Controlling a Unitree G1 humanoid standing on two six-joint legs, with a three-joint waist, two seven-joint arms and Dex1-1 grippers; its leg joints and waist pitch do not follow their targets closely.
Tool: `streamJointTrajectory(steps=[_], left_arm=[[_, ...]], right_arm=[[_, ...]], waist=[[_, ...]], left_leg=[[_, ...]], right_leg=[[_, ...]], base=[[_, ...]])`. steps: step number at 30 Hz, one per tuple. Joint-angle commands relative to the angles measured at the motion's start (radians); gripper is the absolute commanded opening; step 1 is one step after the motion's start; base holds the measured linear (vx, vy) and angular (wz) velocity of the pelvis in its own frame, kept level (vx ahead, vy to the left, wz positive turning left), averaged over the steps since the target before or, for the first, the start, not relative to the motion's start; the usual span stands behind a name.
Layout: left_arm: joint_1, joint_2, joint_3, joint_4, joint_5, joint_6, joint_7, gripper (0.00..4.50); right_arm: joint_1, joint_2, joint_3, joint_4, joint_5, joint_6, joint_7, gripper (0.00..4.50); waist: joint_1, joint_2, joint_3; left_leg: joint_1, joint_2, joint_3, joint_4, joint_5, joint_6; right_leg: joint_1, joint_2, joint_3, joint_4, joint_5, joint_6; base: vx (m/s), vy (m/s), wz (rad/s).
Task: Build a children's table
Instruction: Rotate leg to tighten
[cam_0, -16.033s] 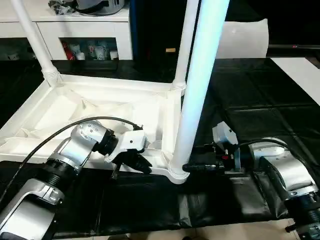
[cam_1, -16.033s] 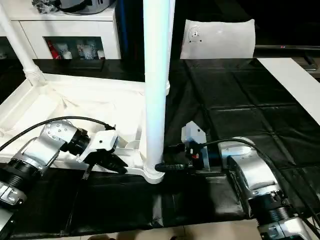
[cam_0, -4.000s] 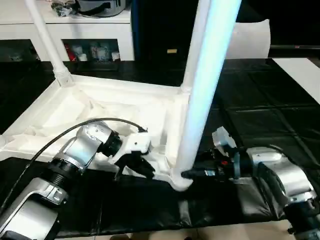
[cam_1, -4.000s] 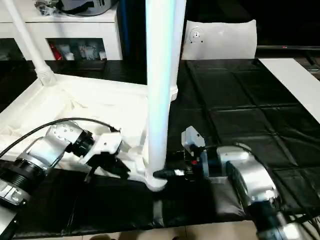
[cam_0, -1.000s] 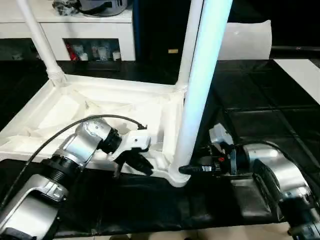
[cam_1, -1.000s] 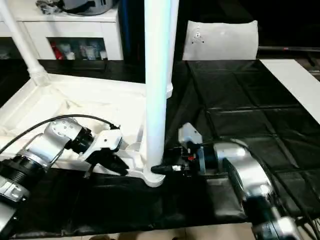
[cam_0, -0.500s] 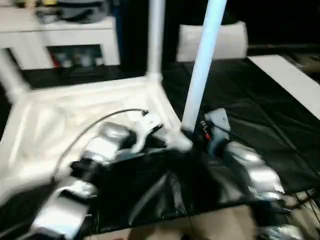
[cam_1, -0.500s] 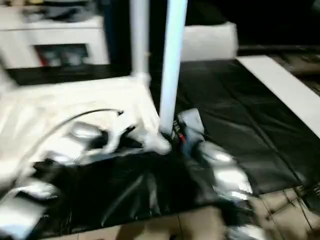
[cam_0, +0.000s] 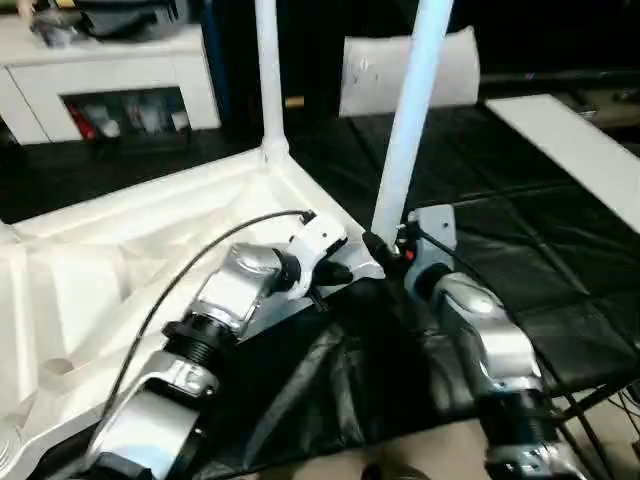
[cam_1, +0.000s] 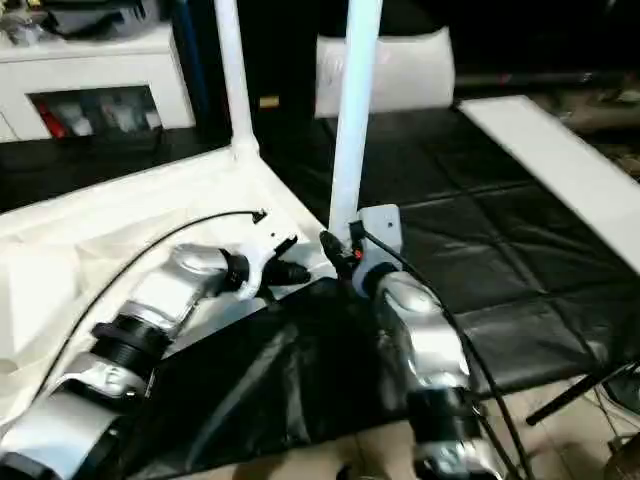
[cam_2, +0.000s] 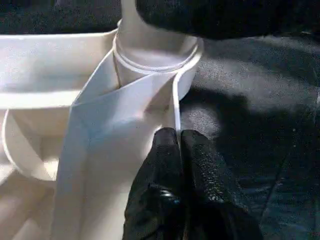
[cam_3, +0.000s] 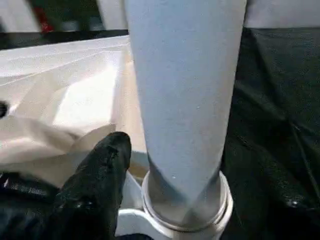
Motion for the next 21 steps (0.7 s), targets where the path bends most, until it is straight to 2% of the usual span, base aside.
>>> streamJointTrajectory(steps=[1, 3, 5, 6, 7, 8, 9, 10, 12, 13, 16, 17, 21], left_arm=[[0.015, 0.043, -0.032, 0.003, 0.018, -0.037, -0.066, 0.0], [0.019, 0.06, -0.04, -0.001, 0.019, -0.046, -0.091, 0.0], [0.022, 0.088, -0.056, -0.002, 0.02, -0.071, -0.131, 0.0], [0.024, 0.106, -0.067, -0.001, 0.019, -0.09, -0.165, 0.0], [0.023, 0.128, -0.081, 0.003, 0.022, -0.11, -0.196, 0.0], [0.023, 0.16, -0.106, 0.008, 0.026, -0.156, -0.258, 0.0], [0.023, 0.16, -0.106, 0.008, 0.026, -0.156, -0.258, 0.0], [0.024, 0.183, -0.123, 0.009, 0.028, -0.175, -0.304, 0.0], [0.026, 0.203, -0.142, 0.009, 0.025, -0.229, -0.368, 0.0], [0.025, 0.222, -0.162, 0.004, 0.025, -0.269, -0.421, 0.0], [0.021, 0.241, -0.184, 0.002, 0.031, -0.31, -0.474, 0.0], [0.013, 0.25, -0.197, 0.01, 0.035, -0.336, -0.497, 0.0], [-0.016, 0.277, -0.234, 0.043, 0.033, -0.427, -0.607, 0.0]], right_arm=[[0.031, -0.045, 0.05, -0.049, 0.054, -0.012, 0.142, 3.37], [0.04, -0.073, 0.055, -0.061, 0.062, -0.018, 0.187, 3.54], [0.053, -0.115, 0.059, -0.076, 0.075, -0.028, 0.257, 3.82], [0.057, -0.142, 0.058, -0.079, 0.083, -0.033, 0.3, 3.82], [0.059, -0.175, 0.056, -0.081, 0.091, -0.042, 0.349, 3.99], [0.056, -0.225, 0.057, -0.081, 0.108, -0.041, 0.425, 3.99], [0.056, -0.225, 0.057, -0.081, 0.108, -0.041, 0.425, 4.19], [0.05, -0.265, 0.069, -0.08, 0.122, -0.039, 0.484, 4.19], [0.044, -0.3, 0.085, -0.078, 0.133, -0.039, 0.549, 4.19], [0.036, -0.326, 0.097, -0.072, 0.144, -0.037, 0.602, 4.19], [0.024, -0.353, 0.113, -0.063, 0.158, -0.031, 0.669, 4.19], [0.016, -0.369, 0.127, -0.055, 0.165, -0.029, 0.711, 4.19], [-0.017, -0.403, 0.172, -0.024, 0.174, -0.038, 0.83, 4.19]], waist=[[0.009, -0.004, -0.086], [0.018, -0.002, -0.087], [0.026, -0.005, -0.08], [0.03, -0.006, -0.076], [0.033, -0.003, -0.073], [0.032, -0.003, -0.071], [0.033, -0.002, -0.07], [0.036, -0.004, -0.067], [0.041, -0.006, -0.064], [0.045, -0.01, -0.063], [0.053, -0.007, -0.065], [0.055, -0.011, -0.065], [0.066, -0.009, -0.065]], left_leg=[[-0.022, 0.022, 0.009, -0.056, 0.121, 0.174], [-0.024, 0.023, 0.012, -0.052, 0.139, 0.209], [-0.026, 0.023, 0.018, -0.054, 0.095, 0.204], [-0.027, 0.024, 0.019, -0.058, 0.04, 0.183], [-0.024, 0.028, 0.02, -0.062, -0.011, 0.156], [-0.024, 0.029, 0.019, -0.064, -0.036, 0.145], [-0.021, 0.032, 0.021, -0.067, -0.072, 0.119], [-0.017, 0.033, 0.025, -0.069, -0.1, 0.099], [-0.015, 0.033, 0.027, -0.072, -0.128, 0.079], [-0.014, 0.035, 0.029, -0.075, -0.137, 0.071], [-0.007, 0.036, 0.029, -0.076, -0.135, 0.063], [-0.007, 0.038, 0.028, -0.077, -0.129, 0.064], [-0.006, 0.039, 0.03, -0.078, -0.12, 0.066]], right_leg=[[0.075, -0.032, 0.06, -0.027, 0.007, -0.265], [0.076, -0.034, 0.06, -0.026, 0.019, -0.281], [0.074, -0.035, 0.059, -0.034, -0.055, -0.271], [0.076, -0.035, 0.059, -0.042, -0.137, -0.251], [0.075, -0.034, 0.059, -0.049, -0.208, -0.23], [0.073, -0.033, 0.059, -0.053, -0.237, -0.221], [0.072, -0.033, 0.06, -0.058, -0.281, -0.202], [0.068, -0.031, 0.059, -0.063, -0.319, -0.19], [0.066, -0.031, 0.059, -0.069, -0.37, -0.169], [0.064, -0.031, 0.06, -0.072, -0.392, -0.157], [0.06, -0.032, 0.061, -0.072, -0.397, -0.153], [0.06, -0.032, 0.062, -0.068, -0.387, -0.159], [0.06, -0.031, 0.068, -0.062, -0.355, -0.176]], base=[[0.058, -0.007, 0.01], [0.0, 0.0, 0.0], [0.0, 0.0, 0.0], [0.0, 0.0, 0.0], [0.0, 0.0, 0.0], [0.0, 0.0, 0.0], [0.0, 0.0, 0.0], [0.0, 0.0, 0.0], [0.0, 0.0, 0.0], [0.0, 0.0, 0.0], [0.0, 0.0, 0.0], [0.0, 0.0, 0.0], [0.0, 0.0, 0.0]])
